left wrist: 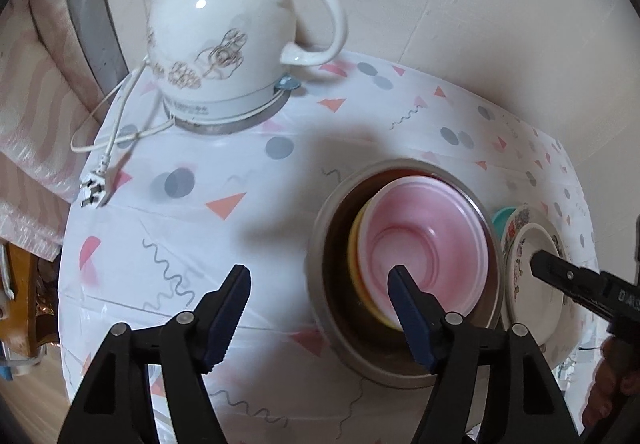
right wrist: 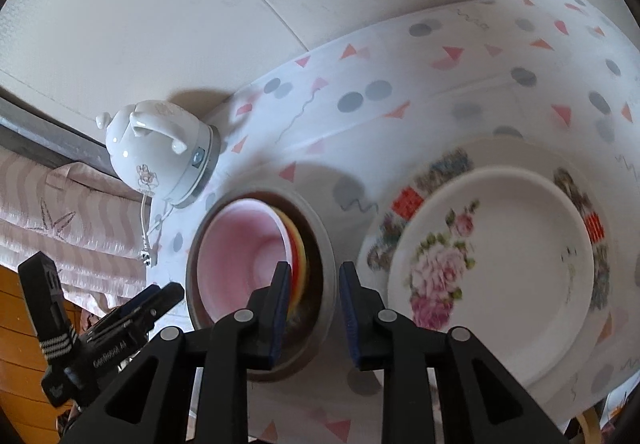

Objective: Organize plates and bowls
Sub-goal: 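Close both grippers on the steel bowl rim holding the nested bowls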

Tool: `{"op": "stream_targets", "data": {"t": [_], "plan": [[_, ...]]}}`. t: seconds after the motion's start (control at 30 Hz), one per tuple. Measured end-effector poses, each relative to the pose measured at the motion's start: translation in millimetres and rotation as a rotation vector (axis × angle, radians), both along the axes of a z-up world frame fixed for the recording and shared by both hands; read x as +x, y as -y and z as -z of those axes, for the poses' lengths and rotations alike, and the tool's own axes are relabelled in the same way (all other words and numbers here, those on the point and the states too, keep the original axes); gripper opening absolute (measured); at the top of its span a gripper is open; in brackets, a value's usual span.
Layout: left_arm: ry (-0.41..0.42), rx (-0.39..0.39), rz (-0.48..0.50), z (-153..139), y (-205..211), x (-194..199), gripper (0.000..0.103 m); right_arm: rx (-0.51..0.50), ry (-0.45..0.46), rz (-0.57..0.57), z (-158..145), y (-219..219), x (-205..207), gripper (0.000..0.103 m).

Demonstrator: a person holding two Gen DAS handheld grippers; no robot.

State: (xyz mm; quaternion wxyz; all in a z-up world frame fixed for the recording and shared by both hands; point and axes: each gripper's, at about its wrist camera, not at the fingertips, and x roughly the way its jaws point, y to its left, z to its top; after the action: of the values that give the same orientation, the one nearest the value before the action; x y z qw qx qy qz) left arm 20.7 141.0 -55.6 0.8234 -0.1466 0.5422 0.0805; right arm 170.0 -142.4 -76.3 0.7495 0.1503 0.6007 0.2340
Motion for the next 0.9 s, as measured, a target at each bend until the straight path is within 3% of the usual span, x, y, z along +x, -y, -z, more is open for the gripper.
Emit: {"op": "stream_targets", "data": {"t": [0.53, 0.9], "plan": [[-0.013, -0.134, 0.084, 19, -10, -20, 0.068, 0.030, -0.107, 0.057, 21, -2, -45, 0.025], [-0.055, -0.105, 0.154, 31, 3, -15, 0.055, -0.009, -0.144, 0.064, 37, -23, -50, 0.025]]}}
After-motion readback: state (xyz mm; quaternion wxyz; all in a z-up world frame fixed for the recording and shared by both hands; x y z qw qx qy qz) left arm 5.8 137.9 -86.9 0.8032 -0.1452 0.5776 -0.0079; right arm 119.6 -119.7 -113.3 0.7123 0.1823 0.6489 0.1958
